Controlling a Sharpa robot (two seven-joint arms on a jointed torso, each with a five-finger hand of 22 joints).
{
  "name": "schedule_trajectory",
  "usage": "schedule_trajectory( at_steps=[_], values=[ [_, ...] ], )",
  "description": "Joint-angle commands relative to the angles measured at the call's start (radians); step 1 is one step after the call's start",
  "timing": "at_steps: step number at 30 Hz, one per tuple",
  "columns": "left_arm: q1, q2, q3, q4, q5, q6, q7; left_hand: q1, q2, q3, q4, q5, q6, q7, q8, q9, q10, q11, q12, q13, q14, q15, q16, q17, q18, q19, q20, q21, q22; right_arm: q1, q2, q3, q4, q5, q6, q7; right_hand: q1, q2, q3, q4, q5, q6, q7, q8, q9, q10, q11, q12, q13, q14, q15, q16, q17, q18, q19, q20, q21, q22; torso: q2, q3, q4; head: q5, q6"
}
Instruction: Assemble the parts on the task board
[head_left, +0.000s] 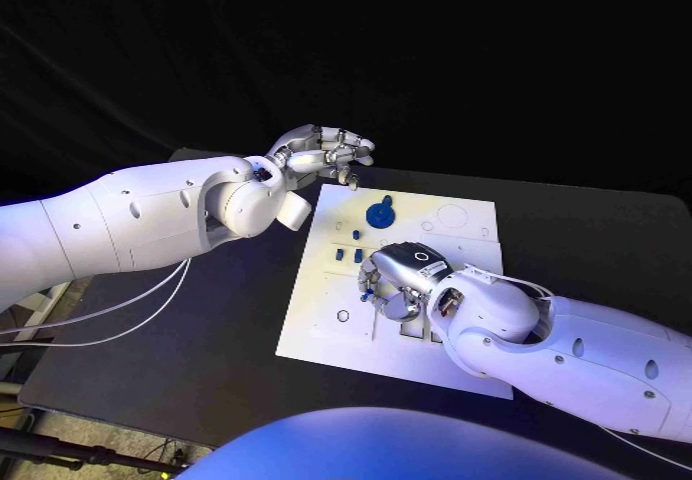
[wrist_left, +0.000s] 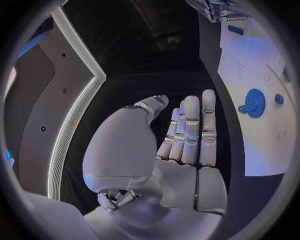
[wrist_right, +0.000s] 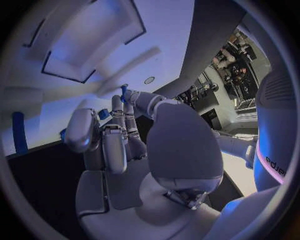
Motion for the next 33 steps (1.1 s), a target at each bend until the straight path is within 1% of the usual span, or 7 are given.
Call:
schedule_trajectory(
  at_steps=[1,6,18,22,26,30,33],
  values=[
    [0.001,0.003,0.001,0.001,-0.003,0.020,0.002,-0.007,0.000,0.003,-0.003,0.006,-0.006,0.007,0.003,0.001,-0.007,0.001,-0.001,-0.001,-0.006,0.002,-0.002,-0.001,0.007,0.004,0.007,-0.005,-0.001,-0.002,0.003,-0.001,-0.004,-0.011,0.018,0.007,-0.007,0.001,0.000,-0.007,0.003,-0.006,0.000,-0.005,0.001,0.020,-0.021,0.001,0.001,0.054,-0.004,0.001,0.027,-0.014,0.004,0.001,-0.006,-0.001,0.001,-0.0004,0.0002,0.000,0.000],
    [0.001,0.003,0.001,0.001,-0.003,0.022,0.001,-0.007,0.000,0.003,-0.003,0.006,-0.006,0.007,0.003,0.001,-0.007,0.001,-0.001,-0.001,-0.006,0.002,-0.002,-0.001,0.007,0.004,0.007,-0.005,-0.001,-0.002,0.010,-0.002,-0.012,-0.008,0.023,0.008,-0.008,0.001,0.000,-0.007,0.004,-0.007,0.000,-0.006,0.001,0.020,-0.021,0.000,0.001,0.053,-0.004,0.001,0.026,-0.014,0.004,0.002,-0.007,-0.001,0.001,-0.0005,0.0011,0.000,0.000],
    [0.001,0.006,0.001,-0.003,-0.005,0.026,-0.003,-0.009,0.000,0.002,-0.003,0.006,-0.008,0.008,0.006,0.002,-0.009,0.002,-0.001,-0.001,-0.007,0.002,-0.001,-0.001,0.007,0.004,0.007,-0.006,-0.001,-0.005,0.018,-0.005,-0.020,-0.003,0.035,0.011,-0.009,0.001,0.000,-0.007,0.004,-0.007,0.001,-0.006,0.001,0.019,-0.021,-0.001,0.001,0.053,-0.004,0.001,0.026,-0.014,0.003,0.002,-0.007,-0.001,0.000,-0.0010,-0.0003,0.001,0.000],
    [0.001,0.006,0.001,-0.004,-0.005,0.026,-0.004,-0.009,0.000,0.002,-0.003,0.006,-0.008,0.008,0.006,0.002,-0.009,0.002,-0.001,-0.001,-0.007,0.002,-0.001,-0.001,0.007,0.004,0.007,-0.006,-0.001,-0.005,0.021,-0.005,-0.023,0.002,0.041,0.016,-0.020,-0.005,-0.005,-0.008,0.002,-0.015,0.003,-0.013,0.002,0.013,-0.017,-0.009,0.002,0.053,-0.001,0.000,0.025,-0.013,0.001,0.004,-0.013,-0.004,0.000,-0.0006,-0.0001,0.000,0.000],
    [0.001,0.006,0.001,-0.006,-0.006,0.026,-0.006,-0.010,0.000,0.002,-0.002,0.006,-0.010,0.008,0.007,0.002,-0.010,0.002,0.000,-0.001,-0.007,0.003,-0.001,-0.001,0.007,0.004,0.007,-0.006,-0.001,-0.006,0.023,-0.006,-0.026,0.008,0.045,0.026,-0.040,-0.013,-0.005,-0.007,0.008,-0.043,0.013,-0.033,-0.003,-0.017,-0.005,-0.036,-0.004,0.052,0.009,-0.001,0.023,-0.011,-0.006,0.012,-0.027,-0.011,0.000,-0.0004,-0.0001,-0.003,0.000],
    [0.001,0.004,0.001,-0.008,-0.006,0.026,-0.008,-0.011,0.001,0.001,-0.002,0.006,-0.011,0.008,0.008,0.003,-0.011,0.003,0.000,-0.001,-0.008,0.003,-0.001,-0.002,0.007,0.004,0.008,-0.007,-0.001,-0.006,0.024,-0.007,-0.029,0.016,0.037,0.037,-0.068,-0.032,-0.007,-0.005,0.016,-0.086,0.033,-0.065,-0.014,-0.069,0.018,-0.080,-0.025,0.049,0.028,-0.005,0.013,-0.007,-0.019,0.028,-0.055,-0.026,0.000,0.0000,0.0000,-0.002,0.000],
    [0.001,0.004,0.001,-0.009,-0.006,0.025,-0.010,-0.011,0.001,0.001,-0.002,0.006,-0.011,0.008,0.008,0.003,-0.011,0.003,0.000,-0.001,-0.008,0.003,-0.001,-0.002,0.007,0.004,0.008,-0.007,-0.001,-0.007,0.023,-0.007,-0.030,0.019,0.027,0.041,-0.072,-0.038,-0.011,-0.008,0.024,-0.097,0.039,-0.074,-0.018,-0.087,0.025,-0.091,-0.033,0.046,0.034,-0.008,0.008,-0.004,-0.025,0.034,-0.068,-0.033,-0.001,0.0003,0.0000,-0.001,0.000]
  ],
)
